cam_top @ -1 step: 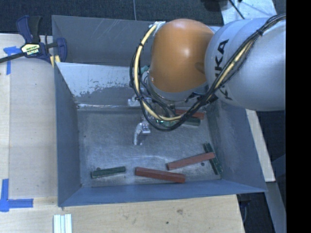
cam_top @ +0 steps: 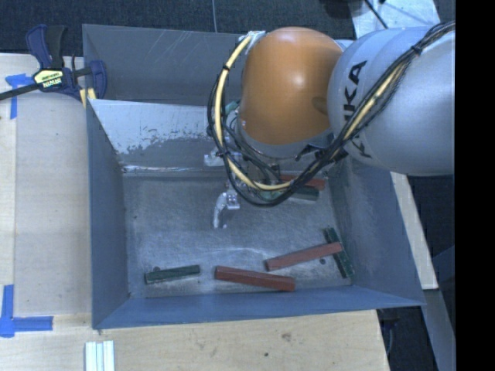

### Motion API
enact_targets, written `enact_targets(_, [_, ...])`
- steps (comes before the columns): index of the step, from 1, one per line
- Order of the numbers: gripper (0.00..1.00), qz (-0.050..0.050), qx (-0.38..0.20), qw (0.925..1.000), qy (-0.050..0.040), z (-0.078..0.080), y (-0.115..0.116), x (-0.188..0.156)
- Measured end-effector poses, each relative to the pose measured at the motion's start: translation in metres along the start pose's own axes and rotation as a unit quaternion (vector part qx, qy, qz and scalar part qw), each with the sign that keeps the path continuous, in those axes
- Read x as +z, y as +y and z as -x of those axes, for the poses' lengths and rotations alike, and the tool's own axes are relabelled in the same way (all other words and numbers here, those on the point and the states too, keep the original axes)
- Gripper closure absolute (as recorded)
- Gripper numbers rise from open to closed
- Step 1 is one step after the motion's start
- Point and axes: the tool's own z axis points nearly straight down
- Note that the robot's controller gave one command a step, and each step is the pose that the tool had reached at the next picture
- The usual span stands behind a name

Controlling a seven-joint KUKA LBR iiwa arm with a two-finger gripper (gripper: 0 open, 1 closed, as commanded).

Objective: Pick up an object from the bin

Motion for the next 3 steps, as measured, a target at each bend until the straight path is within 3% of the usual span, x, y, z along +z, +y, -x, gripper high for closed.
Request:
enact_targets(1, [0.0, 0.001, -0.009, 1.0, -0.0021, -0.029, -0.008, 0.055])
enact_targets(2, [0.0, 0.0, -0.059, 0.9982, 0.0003, -0.038, 0.005, 0.128])
enact_targets(3, [1.0, 0.0, -0.085, 0.9964, 0.0013, -0.056, 0.015, 0.144])
